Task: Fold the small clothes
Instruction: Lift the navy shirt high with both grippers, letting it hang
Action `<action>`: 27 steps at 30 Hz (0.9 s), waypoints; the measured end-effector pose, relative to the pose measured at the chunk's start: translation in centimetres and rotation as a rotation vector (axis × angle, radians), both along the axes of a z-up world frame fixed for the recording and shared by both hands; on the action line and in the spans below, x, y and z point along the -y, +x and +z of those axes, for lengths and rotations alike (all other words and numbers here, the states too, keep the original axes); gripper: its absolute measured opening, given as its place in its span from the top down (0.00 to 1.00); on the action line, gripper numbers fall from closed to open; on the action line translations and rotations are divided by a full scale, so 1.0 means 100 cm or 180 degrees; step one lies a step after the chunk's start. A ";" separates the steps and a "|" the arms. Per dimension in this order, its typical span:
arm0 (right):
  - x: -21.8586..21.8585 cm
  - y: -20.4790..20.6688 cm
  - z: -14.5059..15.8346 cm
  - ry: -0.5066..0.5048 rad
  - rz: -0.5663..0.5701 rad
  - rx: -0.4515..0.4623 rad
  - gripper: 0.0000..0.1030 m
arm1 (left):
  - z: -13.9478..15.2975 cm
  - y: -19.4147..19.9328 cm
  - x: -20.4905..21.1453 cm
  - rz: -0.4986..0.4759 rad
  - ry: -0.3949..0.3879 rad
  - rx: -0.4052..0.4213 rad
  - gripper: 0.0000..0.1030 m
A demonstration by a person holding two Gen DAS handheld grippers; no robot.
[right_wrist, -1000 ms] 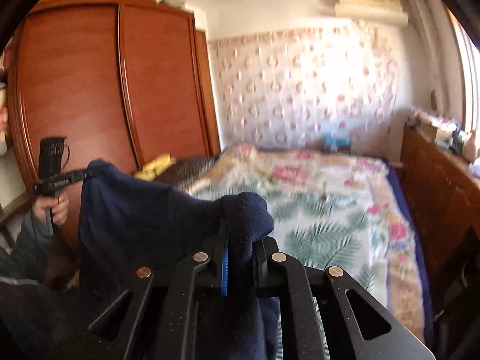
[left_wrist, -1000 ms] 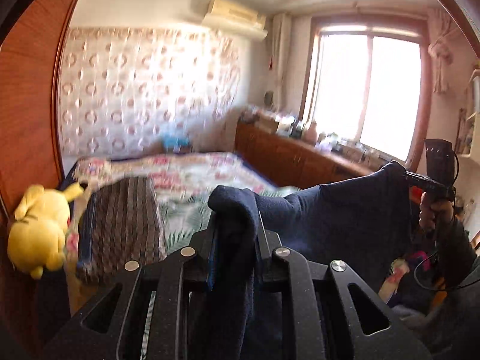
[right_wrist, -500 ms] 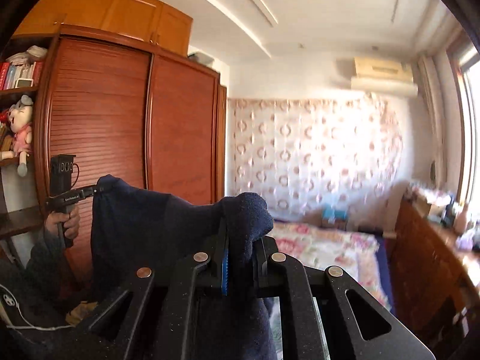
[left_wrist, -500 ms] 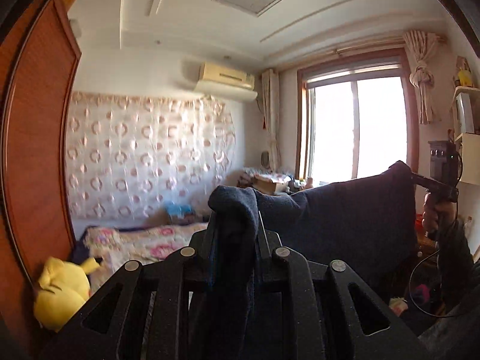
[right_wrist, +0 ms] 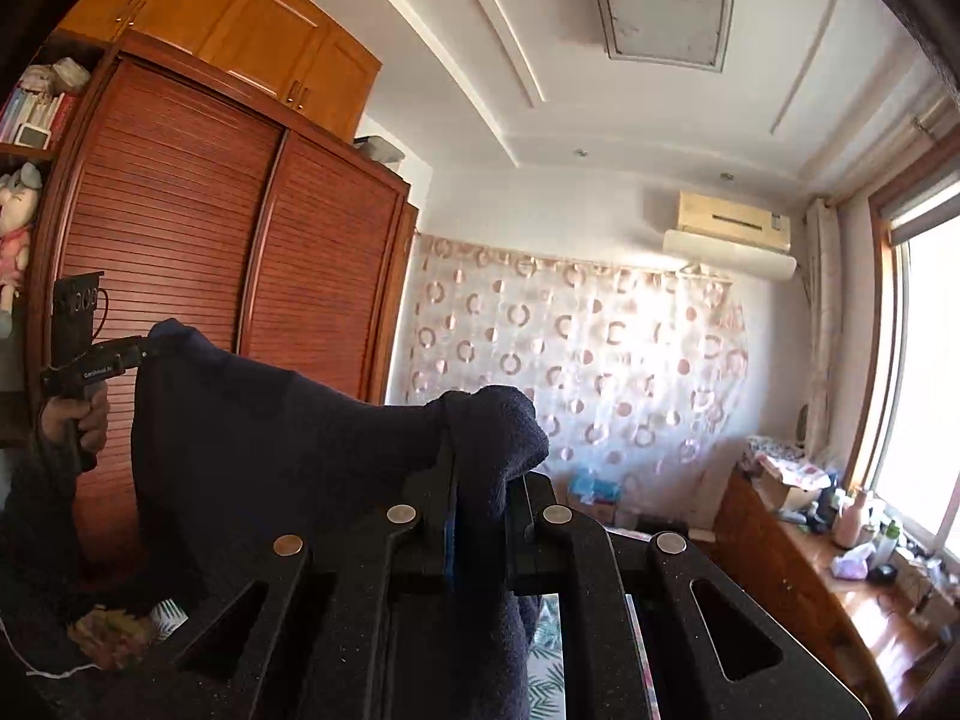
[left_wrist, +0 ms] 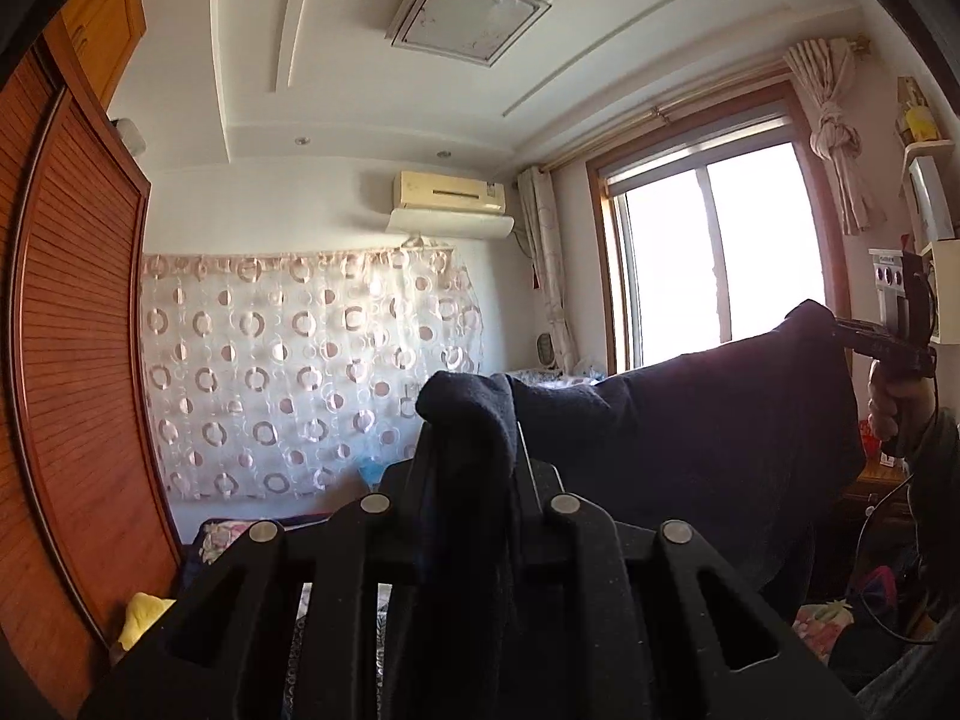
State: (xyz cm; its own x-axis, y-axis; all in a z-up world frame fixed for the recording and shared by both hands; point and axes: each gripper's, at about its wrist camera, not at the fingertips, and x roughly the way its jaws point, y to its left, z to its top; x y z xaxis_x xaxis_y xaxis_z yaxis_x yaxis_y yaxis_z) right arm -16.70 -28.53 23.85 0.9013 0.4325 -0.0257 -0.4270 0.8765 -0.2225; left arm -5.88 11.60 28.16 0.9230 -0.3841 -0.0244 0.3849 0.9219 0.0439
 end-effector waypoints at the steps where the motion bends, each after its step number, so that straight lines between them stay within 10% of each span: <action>1: -0.003 0.000 -0.002 0.0007 -0.0004 -0.0038 0.90 | -0.006 0.008 0.000 0.0005 0.0011 -0.0054 0.81; 7: -0.004 0.025 -0.012 -0.0028 -0.0061 -0.0317 0.90 | -0.046 0.052 0.015 0.0093 0.0079 -0.0351 0.81; 27: -0.033 0.328 -0.131 -0.0390 -0.0607 -0.1644 0.90 | -0.228 0.302 0.078 0.0406 0.0399 -0.1528 0.81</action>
